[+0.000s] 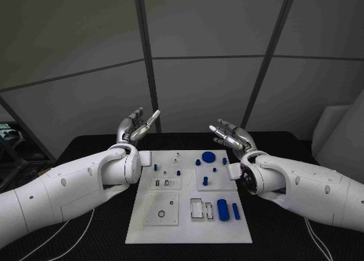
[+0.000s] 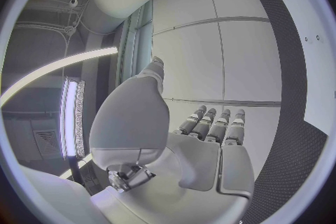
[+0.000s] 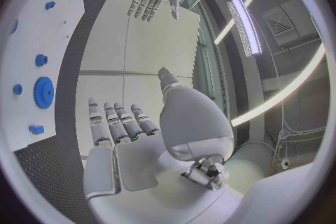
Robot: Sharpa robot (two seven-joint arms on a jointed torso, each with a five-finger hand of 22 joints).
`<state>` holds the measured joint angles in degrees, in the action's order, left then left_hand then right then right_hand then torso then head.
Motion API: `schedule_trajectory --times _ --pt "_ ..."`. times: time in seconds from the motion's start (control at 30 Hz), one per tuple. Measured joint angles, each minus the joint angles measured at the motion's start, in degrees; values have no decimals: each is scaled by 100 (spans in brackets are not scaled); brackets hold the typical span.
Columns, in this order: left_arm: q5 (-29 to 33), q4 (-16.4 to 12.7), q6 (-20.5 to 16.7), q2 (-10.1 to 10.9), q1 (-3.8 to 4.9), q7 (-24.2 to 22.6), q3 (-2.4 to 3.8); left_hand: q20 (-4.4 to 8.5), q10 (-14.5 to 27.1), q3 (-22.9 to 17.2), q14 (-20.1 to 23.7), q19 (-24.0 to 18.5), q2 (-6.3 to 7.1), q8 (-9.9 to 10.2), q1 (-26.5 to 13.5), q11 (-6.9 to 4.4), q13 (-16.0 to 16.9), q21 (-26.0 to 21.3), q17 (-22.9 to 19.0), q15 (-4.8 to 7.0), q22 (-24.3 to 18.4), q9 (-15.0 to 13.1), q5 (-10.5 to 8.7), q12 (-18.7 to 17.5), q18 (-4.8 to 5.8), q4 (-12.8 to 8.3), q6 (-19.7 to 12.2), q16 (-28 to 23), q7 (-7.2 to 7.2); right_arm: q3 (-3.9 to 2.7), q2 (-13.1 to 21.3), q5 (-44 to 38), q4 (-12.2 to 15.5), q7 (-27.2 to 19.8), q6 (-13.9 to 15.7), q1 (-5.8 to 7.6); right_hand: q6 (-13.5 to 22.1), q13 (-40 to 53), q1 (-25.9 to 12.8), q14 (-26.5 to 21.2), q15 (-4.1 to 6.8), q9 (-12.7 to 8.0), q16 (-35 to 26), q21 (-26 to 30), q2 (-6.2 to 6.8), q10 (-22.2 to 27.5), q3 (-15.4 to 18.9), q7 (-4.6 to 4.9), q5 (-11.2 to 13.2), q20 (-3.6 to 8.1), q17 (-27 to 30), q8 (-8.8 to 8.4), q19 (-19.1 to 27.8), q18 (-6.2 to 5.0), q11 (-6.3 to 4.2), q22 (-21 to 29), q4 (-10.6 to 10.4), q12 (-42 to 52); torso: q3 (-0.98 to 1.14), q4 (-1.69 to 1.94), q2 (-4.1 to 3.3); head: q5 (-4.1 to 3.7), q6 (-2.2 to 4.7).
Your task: Assemble the parts on the task board
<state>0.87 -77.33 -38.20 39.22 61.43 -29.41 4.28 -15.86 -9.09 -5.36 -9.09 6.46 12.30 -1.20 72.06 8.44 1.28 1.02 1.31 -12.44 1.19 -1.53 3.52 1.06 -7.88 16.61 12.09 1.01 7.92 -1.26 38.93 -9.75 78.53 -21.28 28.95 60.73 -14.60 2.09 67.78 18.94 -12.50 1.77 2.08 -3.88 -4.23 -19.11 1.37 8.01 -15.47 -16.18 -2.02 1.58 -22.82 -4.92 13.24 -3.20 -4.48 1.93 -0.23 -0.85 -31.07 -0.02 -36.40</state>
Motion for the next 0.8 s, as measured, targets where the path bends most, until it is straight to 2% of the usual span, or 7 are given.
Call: schedule_trajectory --times 0.23,0.27,0.37,0.53,0.57,0.6,0.8 --pt "0 7 116 -1 0 -21 0 -95 -554 -173 -859 460 -135 -121 371 279 73 201 118 -120 115 -64 0 125 -2 56 452 236 19 -22 -111 -460 -223 329 -656 15 -1258 112 651 1617 41 130 307 -392 -12 -1568 -117 83 0 -24 -110 264 -1026 -233 3 -168 416 298 -1 -2 0 0 -1" --pt "0 -76 143 79 0 -29 0 -93 -1109 -297 -1478 990 -253 -228 489 445 135 407 195 -108 232 -123 0 252 -2 39 899 417 43 -21 -102 -739 -267 366 -701 27 -1730 129 792 2059 97 171 392 -510 -6 -2011 -168 123 0 -18 -132 357 -1291 -269 -46 -210 532 383 0 -4 -7 7 -10" --pt "-1 -188 185 316 3 -80 0 -88 -2307 -427 -2651 2181 -417 -439 647 561 250 907 320 -43 490 -224 -1 541 -2 -7 1743 753 104 -22 8 -1481 -419 392 -654 93 -2378 136 963 2681 196 208 498 -695 13 -2621 -273 213 0 18 -153 464 -1676 -356 -135 -272 684 472 5 -13 -54 32 -34" --pt "6 -394 204 499 3 -160 2 -22 -4014 -484 -4112 3540 -665 -789 823 340 332 1593 460 261 768 -361 -30 951 -11 -236 3390 1161 324 -31 65 -2770 -499 457 -510 239 -3233 137 1104 3582 393 221 621 -996 68 -3488 -499 359 0 149 -186 548 -2241 -448 -306 -372 909 488 24 -8 -179 37 -10" --pt "3 -462 216 531 2 -173 1 13 -4174 -474 -4307 3716 -684 -826 842 293 332 1691 490 312 805 -368 -30 983 -76 -296 3569 1210 372 -30 59 -3038 -495 477 -489 276 -3363 142 1134 3727 431 220 626 -1054 99 -3630 -543 392 0 177 -192 566 -2335 -448 -336 -393 953 488 27 -4 -199 37 -7" --pt "-3 -502 225 559 2 -181 1 47 -4296 -468 -4457 3853 -714 -841 872 256 332 1766 517 356 834 -369 -30 998 -395 -346 3689 1233 413 -30 58 -3222 -492 494 -478 306 -3491 142 1139 3873 469 220 657 -1114 104 -3768 -588 415 0 209 -201 570 -2428 -448 -371 -415 999 488 30 0 -224 32 -2" --pt "-96 -771 288 809 -2 -173 0 243 -4802 -458 -5119 4371 -788 -841 946 111 283 2095 703 543 967 -294 -29 934 -332 -620 4116 1294 452 -30 165 -4370 -400 766 -513 511 -4040 148 1148 4631 682 220 724 -1551 215 -4419 -932 334 -23 417 -284 570 -2922 -447 -523 -610 1147 404 33 40 -393 -14 11"
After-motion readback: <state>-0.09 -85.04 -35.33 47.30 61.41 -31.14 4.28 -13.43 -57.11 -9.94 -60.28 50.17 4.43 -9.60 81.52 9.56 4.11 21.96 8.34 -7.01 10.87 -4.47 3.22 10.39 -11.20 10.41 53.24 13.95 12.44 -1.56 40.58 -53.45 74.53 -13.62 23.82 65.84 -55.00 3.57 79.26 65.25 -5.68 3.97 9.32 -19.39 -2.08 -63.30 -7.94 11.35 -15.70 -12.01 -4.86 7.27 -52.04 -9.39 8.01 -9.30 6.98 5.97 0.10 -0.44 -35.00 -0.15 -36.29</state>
